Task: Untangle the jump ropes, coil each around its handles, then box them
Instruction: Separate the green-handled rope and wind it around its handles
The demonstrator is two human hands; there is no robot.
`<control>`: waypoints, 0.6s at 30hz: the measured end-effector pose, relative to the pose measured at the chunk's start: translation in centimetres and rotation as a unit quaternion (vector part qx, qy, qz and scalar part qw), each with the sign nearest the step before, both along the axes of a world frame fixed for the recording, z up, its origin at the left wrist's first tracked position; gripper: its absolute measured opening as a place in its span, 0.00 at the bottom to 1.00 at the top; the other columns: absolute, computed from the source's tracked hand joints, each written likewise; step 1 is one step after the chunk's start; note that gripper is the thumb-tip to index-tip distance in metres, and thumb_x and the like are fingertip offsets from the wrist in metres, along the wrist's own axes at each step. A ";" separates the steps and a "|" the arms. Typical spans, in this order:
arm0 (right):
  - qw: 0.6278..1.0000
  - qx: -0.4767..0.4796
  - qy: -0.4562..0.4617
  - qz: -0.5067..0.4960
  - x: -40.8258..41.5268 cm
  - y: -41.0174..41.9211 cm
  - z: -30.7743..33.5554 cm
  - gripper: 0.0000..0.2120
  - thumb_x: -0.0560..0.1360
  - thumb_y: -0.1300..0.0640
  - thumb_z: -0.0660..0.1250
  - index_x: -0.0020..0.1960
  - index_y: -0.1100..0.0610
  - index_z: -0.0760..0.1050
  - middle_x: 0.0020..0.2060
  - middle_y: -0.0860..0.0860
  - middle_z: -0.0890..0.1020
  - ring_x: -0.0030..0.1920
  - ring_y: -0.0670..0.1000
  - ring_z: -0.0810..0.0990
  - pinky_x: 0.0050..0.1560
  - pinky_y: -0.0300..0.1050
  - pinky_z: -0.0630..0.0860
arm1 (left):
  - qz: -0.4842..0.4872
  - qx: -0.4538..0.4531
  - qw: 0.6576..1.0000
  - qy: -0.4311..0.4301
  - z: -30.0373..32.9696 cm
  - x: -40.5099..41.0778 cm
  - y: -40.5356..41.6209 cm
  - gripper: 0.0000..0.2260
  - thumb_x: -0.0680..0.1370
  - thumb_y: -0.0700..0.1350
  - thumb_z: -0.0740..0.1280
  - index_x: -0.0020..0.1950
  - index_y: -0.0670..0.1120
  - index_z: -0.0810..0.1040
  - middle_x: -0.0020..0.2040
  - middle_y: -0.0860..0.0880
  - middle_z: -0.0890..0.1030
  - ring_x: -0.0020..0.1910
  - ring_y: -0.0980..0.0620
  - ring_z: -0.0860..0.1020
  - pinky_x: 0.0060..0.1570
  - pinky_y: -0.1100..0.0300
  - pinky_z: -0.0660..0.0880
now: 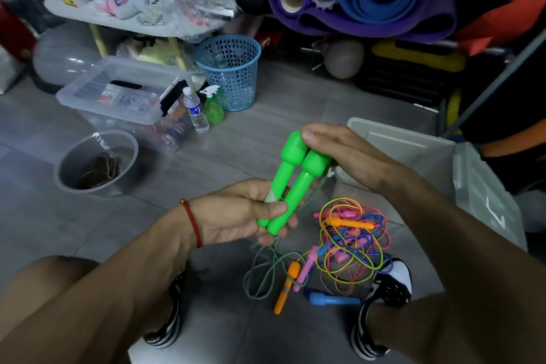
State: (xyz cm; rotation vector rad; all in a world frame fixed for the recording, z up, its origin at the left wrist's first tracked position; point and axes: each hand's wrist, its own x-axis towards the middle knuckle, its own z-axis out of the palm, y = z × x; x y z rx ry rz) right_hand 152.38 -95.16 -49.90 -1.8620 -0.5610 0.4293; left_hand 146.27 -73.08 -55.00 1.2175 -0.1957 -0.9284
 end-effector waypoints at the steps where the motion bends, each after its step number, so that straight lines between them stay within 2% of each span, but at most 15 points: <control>1: 1.000 0.002 -0.008 -0.001 -0.2 0.2 0.1 0.17 0.81 0.43 0.62 0.53 0.57 0.79 0.39 0.54 0.82 0.34 0.53 0.79 0.33 0.48 0.75 | -0.004 0.004 1.000 -0.007 0.3 0.1 0.3 0.14 0.79 0.38 0.64 0.64 0.38 0.71 0.48 0.39 0.78 0.41 0.46 0.77 0.33 0.58 0.72; 2: 0.999 -0.023 -0.036 -0.016 -0.2 0.5 -0.1 0.16 0.80 0.42 0.63 0.52 0.54 0.79 0.38 0.53 0.81 0.32 0.51 0.77 0.30 0.48 0.75 | -0.009 0.013 1.000 -0.018 0.5 0.2 0.5 0.12 0.79 0.38 0.64 0.63 0.38 0.71 0.48 0.39 0.78 0.42 0.46 0.77 0.33 0.58 0.72; 5: 0.975 -0.116 -0.156 -0.106 -0.2 1.9 -0.7 0.17 0.74 0.36 0.64 0.45 0.50 0.80 0.36 0.50 0.81 0.36 0.50 0.78 0.40 0.51 0.77 | 0.026 0.065 0.996 -0.063 0.8 -0.1 0.7 0.08 0.82 0.37 0.63 0.60 0.38 0.71 0.47 0.39 0.80 0.41 0.48 0.78 0.32 0.60 0.72; 8: 0.963 -0.105 -0.159 -0.190 0.5 1.8 -0.5 0.14 0.75 0.41 0.66 0.40 0.50 0.81 0.30 0.50 0.79 0.32 0.48 0.77 0.34 0.46 0.76 | 0.101 0.099 0.982 -0.126 0.8 -0.3 0.4 0.10 0.81 0.41 0.62 0.58 0.36 0.72 0.44 0.40 0.81 0.38 0.51 0.78 0.31 0.60 0.73; 10: 0.958 -0.114 -0.162 -0.206 0.5 2.1 -0.7 0.15 0.75 0.42 0.66 0.39 0.51 0.81 0.29 0.50 0.80 0.31 0.48 0.78 0.33 0.44 0.74 | 0.105 0.117 0.975 -0.159 0.8 -0.4 0.2 0.09 0.82 0.42 0.62 0.56 0.35 0.72 0.42 0.42 0.80 0.36 0.52 0.77 0.31 0.61 0.72; 12: 0.962 -0.115 -0.142 -0.201 0.5 2.8 -1.1 0.18 0.75 0.39 0.64 0.41 0.52 0.81 0.31 0.49 0.82 0.32 0.48 0.80 0.34 0.46 0.76 | 0.099 0.128 0.973 -0.163 0.8 -0.6 0.3 0.08 0.83 0.42 0.62 0.54 0.36 0.72 0.40 0.45 0.78 0.35 0.52 0.75 0.30 0.62 0.70; 14: 0.978 -0.044 -0.047 -0.197 0.7 2.8 -0.9 0.22 0.74 0.33 0.61 0.46 0.51 0.80 0.31 0.44 0.80 0.29 0.43 0.76 0.33 0.44 0.69 | 0.124 0.095 0.981 -0.120 1.1 -0.5 0.6 0.09 0.81 0.43 0.64 0.54 0.37 0.72 0.38 0.46 0.77 0.33 0.52 0.73 0.28 0.63 0.68; 16: 0.980 0.024 0.036 -0.195 1.2 2.3 -0.7 0.22 0.73 0.30 0.59 0.49 0.48 0.75 0.31 0.42 0.77 0.27 0.43 0.70 0.34 0.43 0.64 | 0.164 0.011 0.985 -0.058 1.7 -0.1 0.9 0.10 0.80 0.43 0.65 0.56 0.38 0.72 0.38 0.45 0.76 0.34 0.51 0.71 0.28 0.64 0.66; 17: 0.980 0.007 0.005 -0.197 1.2 2.0 -0.7 0.20 0.74 0.32 0.59 0.49 0.48 0.72 0.32 0.43 0.76 0.30 0.45 0.70 0.35 0.45 0.66 | 0.181 -0.035 0.982 -0.034 2.1 0.1 1.2 0.09 0.81 0.42 0.63 0.57 0.38 0.72 0.39 0.45 0.76 0.35 0.51 0.71 0.28 0.65 0.66; 18: 0.976 -0.050 -0.074 -0.196 1.2 1.7 -1.0 0.16 0.77 0.35 0.59 0.47 0.48 0.70 0.32 0.43 0.74 0.33 0.47 0.72 0.38 0.47 0.68 | 0.197 -0.075 0.977 -0.017 2.4 0.3 1.3 0.09 0.81 0.42 0.61 0.56 0.37 0.72 0.39 0.45 0.75 0.35 0.51 0.70 0.28 0.65 0.65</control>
